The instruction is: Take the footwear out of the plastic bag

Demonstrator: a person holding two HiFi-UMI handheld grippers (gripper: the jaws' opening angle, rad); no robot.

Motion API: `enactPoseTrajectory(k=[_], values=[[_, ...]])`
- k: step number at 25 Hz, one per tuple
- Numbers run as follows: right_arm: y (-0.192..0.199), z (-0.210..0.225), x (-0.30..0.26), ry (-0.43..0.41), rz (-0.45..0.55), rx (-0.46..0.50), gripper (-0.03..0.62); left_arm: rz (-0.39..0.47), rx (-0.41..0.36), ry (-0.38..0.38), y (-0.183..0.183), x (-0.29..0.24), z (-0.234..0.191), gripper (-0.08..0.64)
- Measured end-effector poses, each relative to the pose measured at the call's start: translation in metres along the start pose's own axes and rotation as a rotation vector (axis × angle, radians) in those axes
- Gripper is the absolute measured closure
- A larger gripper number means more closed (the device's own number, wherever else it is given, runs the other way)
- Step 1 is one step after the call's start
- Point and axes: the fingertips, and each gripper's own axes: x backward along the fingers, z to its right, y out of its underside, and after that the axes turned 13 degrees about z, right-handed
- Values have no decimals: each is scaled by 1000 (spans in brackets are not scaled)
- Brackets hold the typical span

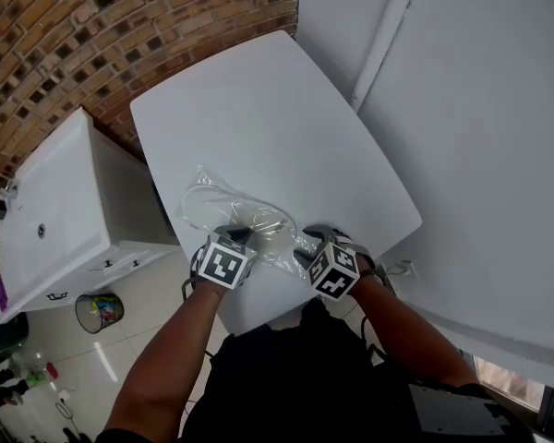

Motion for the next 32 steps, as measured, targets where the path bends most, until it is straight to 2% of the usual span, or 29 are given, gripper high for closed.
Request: enactPoseTrajectory(k=[3, 7, 13, 17, 19, 23, 27, 32], values=[[7, -2, -3, -15, 10, -22, 390, 6, -8, -12, 0, 0, -2, 531], [14, -4, 6, -22, 48, -72, 390, 12, 46, 24, 3, -2, 6, 531], [29, -10, 20, -17, 7, -70, 390, 12, 60, 29, 4, -3, 6, 532], [27, -7, 34, 27, -15, -81, 391, 9, 58, 17, 5, -4, 7, 532], [13, -7, 40, 66, 27, -114, 416, 2, 51, -2, 7, -3, 6, 534], [-6, -23, 32, 92, 67, -154, 525, 7, 38, -22, 9, -4, 4, 537], [3, -39, 13, 61, 23, -142, 553, 16, 30, -17, 6, 0, 7, 548], [27, -28, 14, 76, -26, -177, 591, 13, 39, -1, 7, 7, 16, 552]])
